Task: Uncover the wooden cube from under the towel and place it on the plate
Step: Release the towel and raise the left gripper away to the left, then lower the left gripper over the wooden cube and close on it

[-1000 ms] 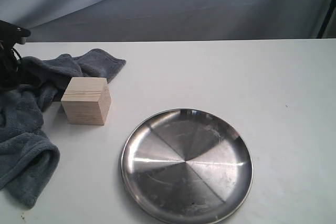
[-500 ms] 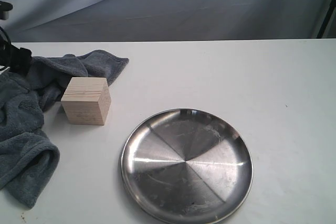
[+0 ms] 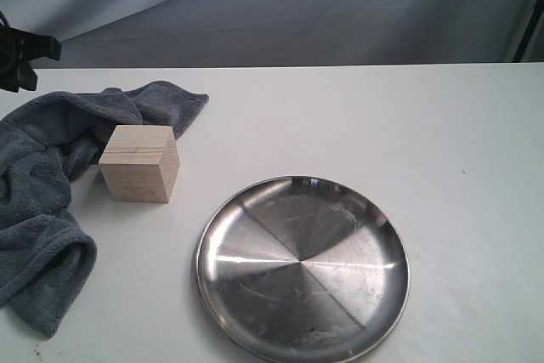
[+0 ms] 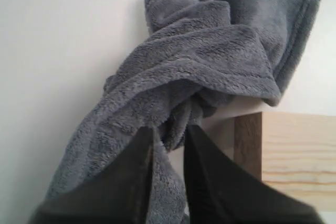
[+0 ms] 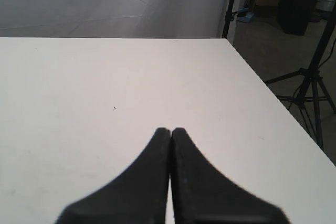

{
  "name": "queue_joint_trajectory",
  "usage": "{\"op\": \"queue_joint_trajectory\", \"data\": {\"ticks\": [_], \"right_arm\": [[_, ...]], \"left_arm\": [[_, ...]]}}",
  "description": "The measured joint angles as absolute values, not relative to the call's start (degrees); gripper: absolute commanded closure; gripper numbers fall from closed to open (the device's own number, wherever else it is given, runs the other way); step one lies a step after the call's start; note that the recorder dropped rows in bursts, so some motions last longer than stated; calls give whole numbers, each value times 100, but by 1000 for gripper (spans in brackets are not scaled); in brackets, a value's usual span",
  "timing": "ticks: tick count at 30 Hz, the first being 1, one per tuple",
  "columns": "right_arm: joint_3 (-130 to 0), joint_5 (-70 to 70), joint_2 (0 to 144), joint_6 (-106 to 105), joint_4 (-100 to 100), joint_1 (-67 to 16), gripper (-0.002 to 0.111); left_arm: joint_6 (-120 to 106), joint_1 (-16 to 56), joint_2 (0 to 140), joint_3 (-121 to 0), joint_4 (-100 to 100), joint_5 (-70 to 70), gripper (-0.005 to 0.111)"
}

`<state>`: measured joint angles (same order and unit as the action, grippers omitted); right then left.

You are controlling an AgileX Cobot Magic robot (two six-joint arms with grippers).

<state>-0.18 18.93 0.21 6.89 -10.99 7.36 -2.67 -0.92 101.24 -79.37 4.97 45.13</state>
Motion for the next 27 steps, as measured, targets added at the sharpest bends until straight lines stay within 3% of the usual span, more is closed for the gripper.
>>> {"op": "queue_joint_trajectory", "data": {"ticks": [10,14,18,21,24,27], "right_arm": [[-18,1893,21,689,-1099,736,108],[-18,1893,21,689,-1099,736,108],[-18,1893,21,689,-1099,736,108],[-18,1893,21,689,-1099,736,108],[-18,1893,21,689,-1099,736,108],[-18,1893,21,689,-1099,736,108]], "left_arm": [[520,961,10124,-7937,-157,4782,103],[1175,1546,10124,-7937,-1012,4916,96],[1368,2257,10116,-7937,-1273,4628,65],[1929,2399,10116,-7937,-1308,4374,39],[2167,2399,10116,-7937,-1498,4299,19],[2189,2399,10116,-7937,-1512,4289,10]]}}
